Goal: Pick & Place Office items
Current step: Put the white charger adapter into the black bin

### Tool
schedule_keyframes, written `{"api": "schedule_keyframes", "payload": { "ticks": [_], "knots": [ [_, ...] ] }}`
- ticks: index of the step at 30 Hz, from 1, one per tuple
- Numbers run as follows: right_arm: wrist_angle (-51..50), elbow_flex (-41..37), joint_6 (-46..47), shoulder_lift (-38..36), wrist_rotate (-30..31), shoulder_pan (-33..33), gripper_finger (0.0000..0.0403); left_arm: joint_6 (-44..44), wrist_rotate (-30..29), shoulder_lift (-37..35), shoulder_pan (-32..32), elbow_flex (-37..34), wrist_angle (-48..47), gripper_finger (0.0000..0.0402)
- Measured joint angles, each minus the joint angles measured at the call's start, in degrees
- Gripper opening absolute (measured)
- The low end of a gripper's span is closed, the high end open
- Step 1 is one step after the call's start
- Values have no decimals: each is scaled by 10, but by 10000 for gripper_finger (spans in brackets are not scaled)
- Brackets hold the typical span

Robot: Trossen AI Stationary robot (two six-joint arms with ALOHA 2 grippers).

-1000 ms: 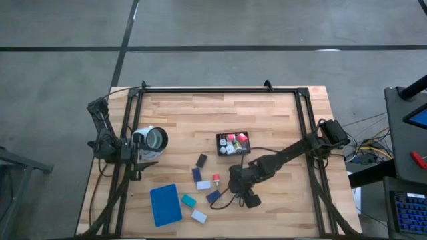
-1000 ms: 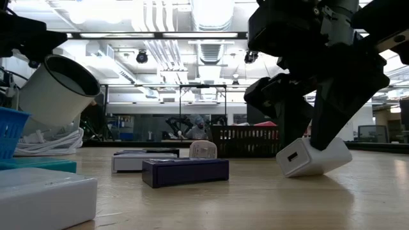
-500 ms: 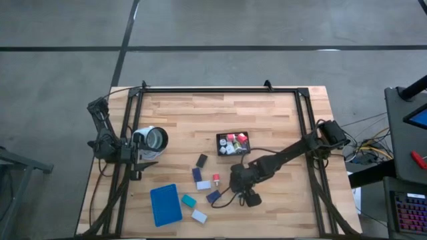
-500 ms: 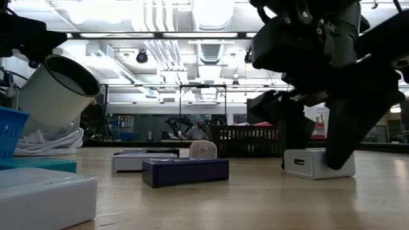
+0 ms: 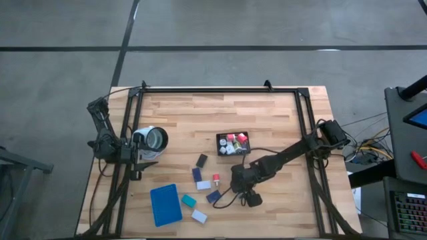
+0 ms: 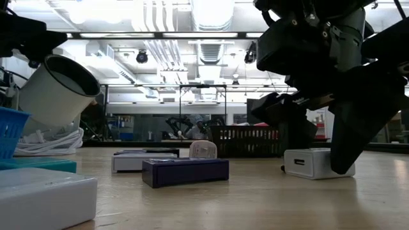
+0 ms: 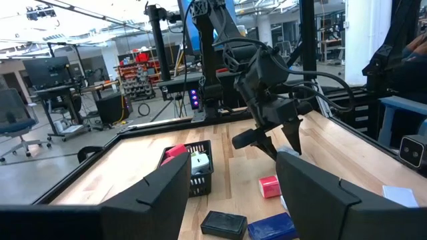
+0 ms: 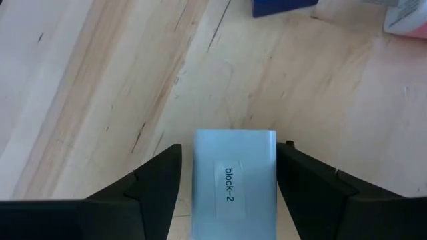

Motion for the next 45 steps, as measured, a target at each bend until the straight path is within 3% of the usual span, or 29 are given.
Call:
{"api": "schedule_keyframes", "payload": {
  "ticks": [9,22,40,45],
  "knots": [
    [-1,0,0,0,0,0,224,0,0,0,0,0,0,225],
    [-3,0,0,-1,-1,0,171,0,0,0,0,0,0,225],
    [-21,5,-47,-12,1,-1,176,0,0,0,0,0,0,225],
    [-65,28,-6,-34,1,-6,176,0,0,0,0,0,0,225]
  ]
}}
